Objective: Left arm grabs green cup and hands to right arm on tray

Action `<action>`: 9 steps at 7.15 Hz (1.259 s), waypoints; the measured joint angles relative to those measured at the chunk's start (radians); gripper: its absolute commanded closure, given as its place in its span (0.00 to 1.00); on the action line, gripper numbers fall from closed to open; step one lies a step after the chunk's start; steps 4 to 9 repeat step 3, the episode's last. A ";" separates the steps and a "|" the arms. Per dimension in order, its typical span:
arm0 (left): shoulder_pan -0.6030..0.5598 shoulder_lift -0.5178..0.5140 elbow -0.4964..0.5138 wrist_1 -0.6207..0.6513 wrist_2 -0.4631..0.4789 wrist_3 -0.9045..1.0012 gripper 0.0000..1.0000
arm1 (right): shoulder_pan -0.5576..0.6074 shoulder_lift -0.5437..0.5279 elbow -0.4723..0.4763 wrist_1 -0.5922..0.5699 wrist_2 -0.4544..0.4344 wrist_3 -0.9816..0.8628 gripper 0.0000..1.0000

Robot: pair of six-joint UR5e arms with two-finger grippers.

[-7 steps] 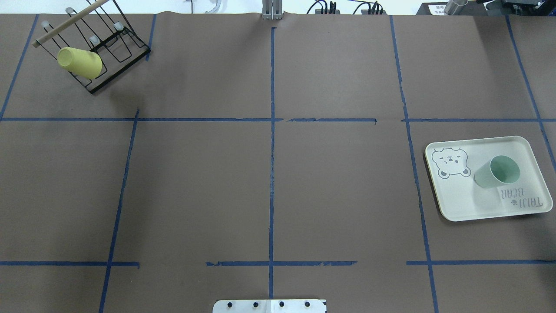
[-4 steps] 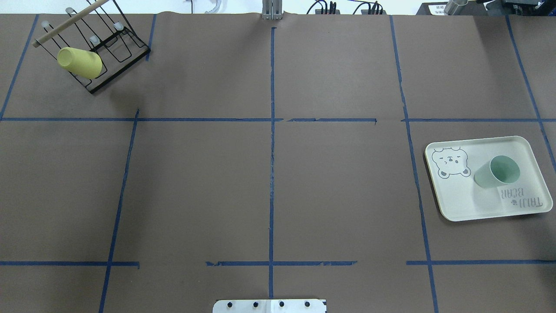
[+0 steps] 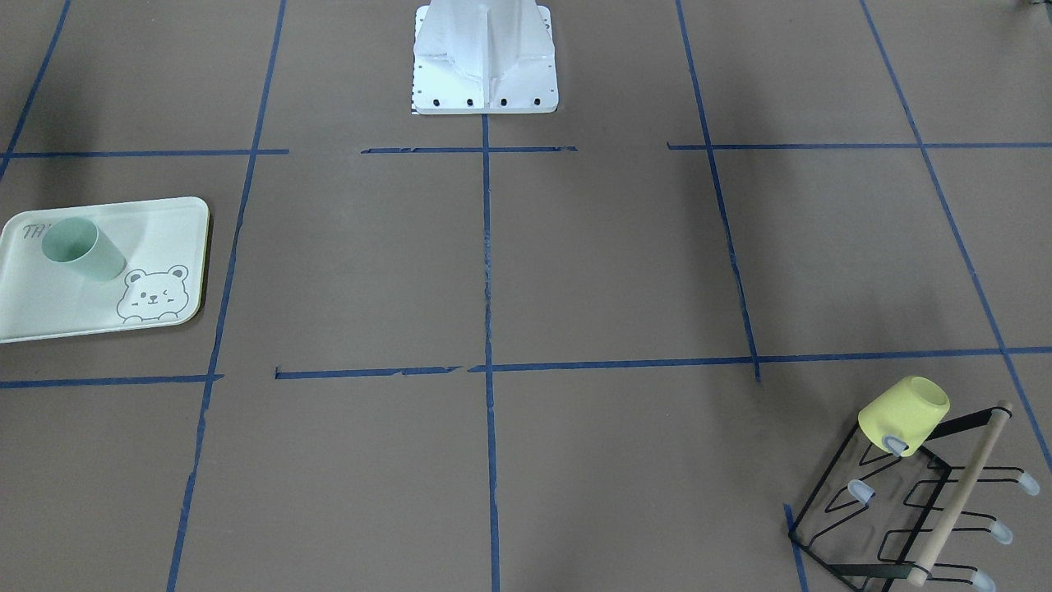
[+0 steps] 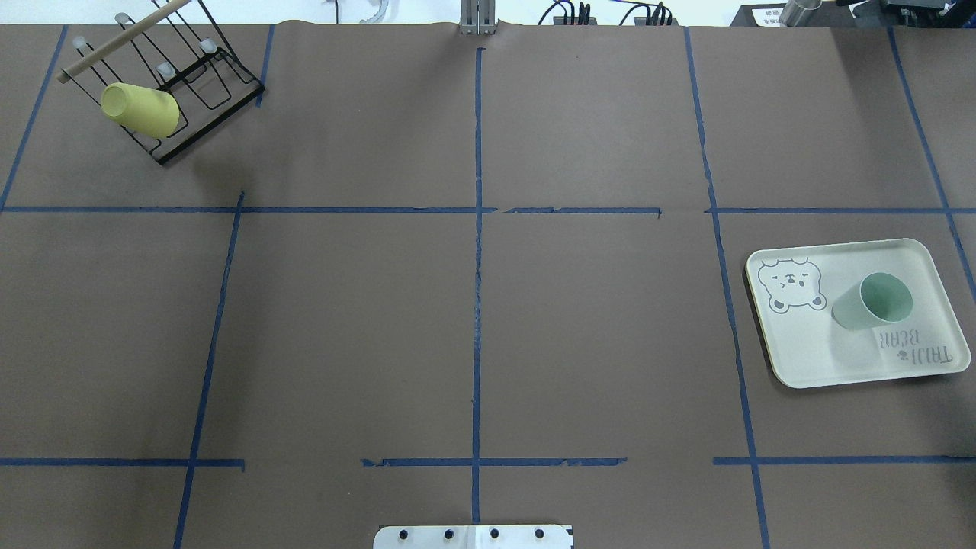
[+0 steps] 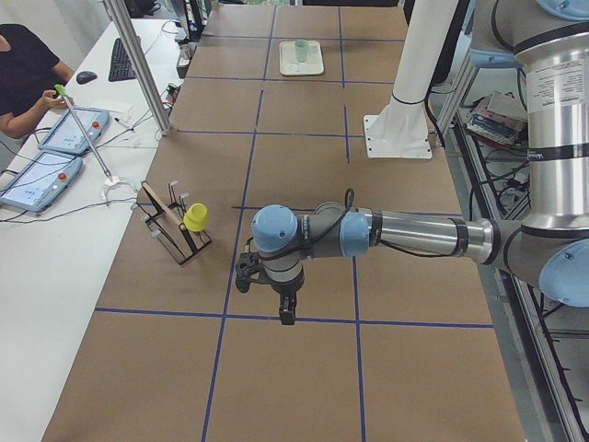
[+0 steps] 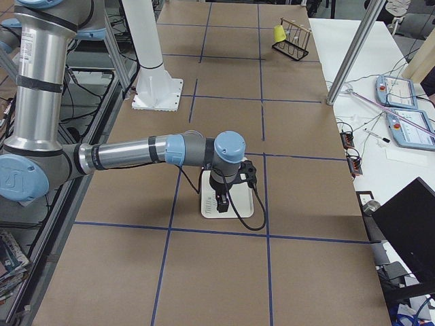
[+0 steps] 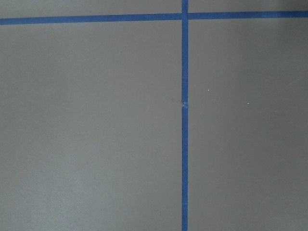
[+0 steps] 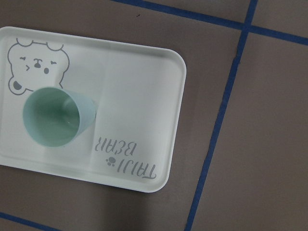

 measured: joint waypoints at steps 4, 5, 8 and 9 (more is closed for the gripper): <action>0.001 -0.003 -0.005 0.001 -0.002 -0.003 0.00 | -0.001 0.000 0.001 0.000 0.001 0.000 0.00; 0.001 -0.003 -0.005 0.001 -0.002 -0.003 0.00 | -0.001 0.000 0.001 0.000 0.001 0.000 0.00; 0.001 -0.003 -0.005 0.001 -0.002 -0.003 0.00 | -0.001 0.000 0.001 0.000 0.001 0.000 0.00; 0.001 -0.003 -0.005 0.001 -0.002 -0.003 0.00 | -0.001 0.000 0.001 0.000 0.001 0.000 0.00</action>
